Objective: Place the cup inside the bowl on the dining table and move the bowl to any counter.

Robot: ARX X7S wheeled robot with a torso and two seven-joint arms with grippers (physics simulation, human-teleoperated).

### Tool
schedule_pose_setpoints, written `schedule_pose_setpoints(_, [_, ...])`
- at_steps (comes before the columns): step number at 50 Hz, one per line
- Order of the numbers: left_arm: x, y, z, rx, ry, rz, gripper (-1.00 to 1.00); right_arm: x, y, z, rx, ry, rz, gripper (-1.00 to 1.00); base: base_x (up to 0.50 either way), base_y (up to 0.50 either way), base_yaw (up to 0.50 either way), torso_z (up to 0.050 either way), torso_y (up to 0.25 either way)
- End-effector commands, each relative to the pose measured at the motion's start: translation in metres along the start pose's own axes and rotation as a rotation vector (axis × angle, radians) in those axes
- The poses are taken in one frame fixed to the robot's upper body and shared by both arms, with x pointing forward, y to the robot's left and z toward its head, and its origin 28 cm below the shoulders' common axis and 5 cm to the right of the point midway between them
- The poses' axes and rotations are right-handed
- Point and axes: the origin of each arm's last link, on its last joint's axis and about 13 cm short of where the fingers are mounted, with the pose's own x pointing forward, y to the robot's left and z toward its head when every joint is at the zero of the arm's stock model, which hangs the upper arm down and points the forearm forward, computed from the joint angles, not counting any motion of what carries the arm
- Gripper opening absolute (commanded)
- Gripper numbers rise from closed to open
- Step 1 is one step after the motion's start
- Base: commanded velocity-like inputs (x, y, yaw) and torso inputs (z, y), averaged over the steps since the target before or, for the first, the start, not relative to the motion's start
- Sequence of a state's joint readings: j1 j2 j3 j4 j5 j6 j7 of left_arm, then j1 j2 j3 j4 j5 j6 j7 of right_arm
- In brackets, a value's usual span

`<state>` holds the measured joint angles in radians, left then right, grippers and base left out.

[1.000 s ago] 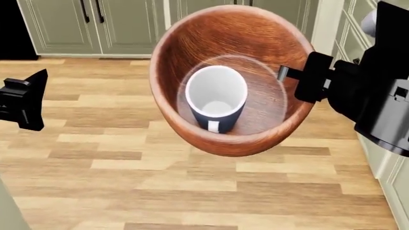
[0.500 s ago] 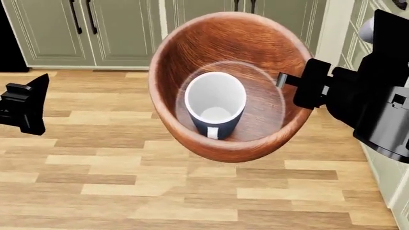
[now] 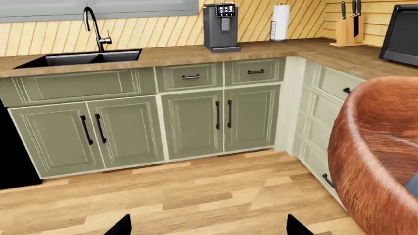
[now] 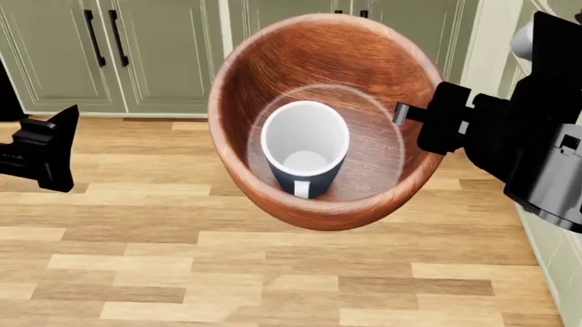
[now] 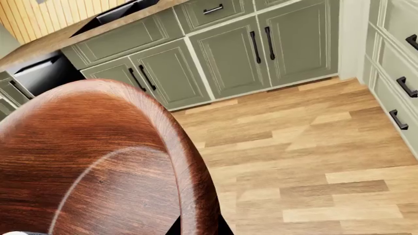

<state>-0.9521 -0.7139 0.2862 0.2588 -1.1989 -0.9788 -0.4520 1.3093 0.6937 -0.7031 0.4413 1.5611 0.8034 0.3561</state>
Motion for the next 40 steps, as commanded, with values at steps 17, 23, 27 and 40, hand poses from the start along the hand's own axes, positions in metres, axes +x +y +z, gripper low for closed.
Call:
schedule_pose_setpoints(17, [0.0008, 0.0011, -0.0004, -0.001, 0.0, 0.005, 1.0, -0.0047, 0.0012, 0.0049, 0.013, -0.032, 0.023, -1.0, 0.5, 0.05, 0.0, 0.0, 0.002])
schedule_pose_setpoints(23, [0.0018, -0.0014, 0.0004, 0.0, -0.003, -0.003, 1.0, -0.005, 0.0011, 0.0051, 0.013, -0.032, 0.023, -1.0, 0.5, 0.05, 0.0, 0.0, 0.002])
schedule_pose_setpoints(27, [0.0014, -0.0009, 0.0006, 0.001, -0.003, -0.002, 1.0, -0.0046, 0.0005, 0.0043, 0.016, -0.032, 0.023, -1.0, 0.5, 0.05, 0.0, 0.0, 0.0])
schedule_pose_setpoints(40, [0.0005, -0.002, 0.0034, -0.003, -0.013, -0.001, 1.0, -0.0064, 0.001, 0.0045, 0.009, -0.035, 0.024, -1.0, 0.5, 0.05, 0.0, 0.001, 0.002])
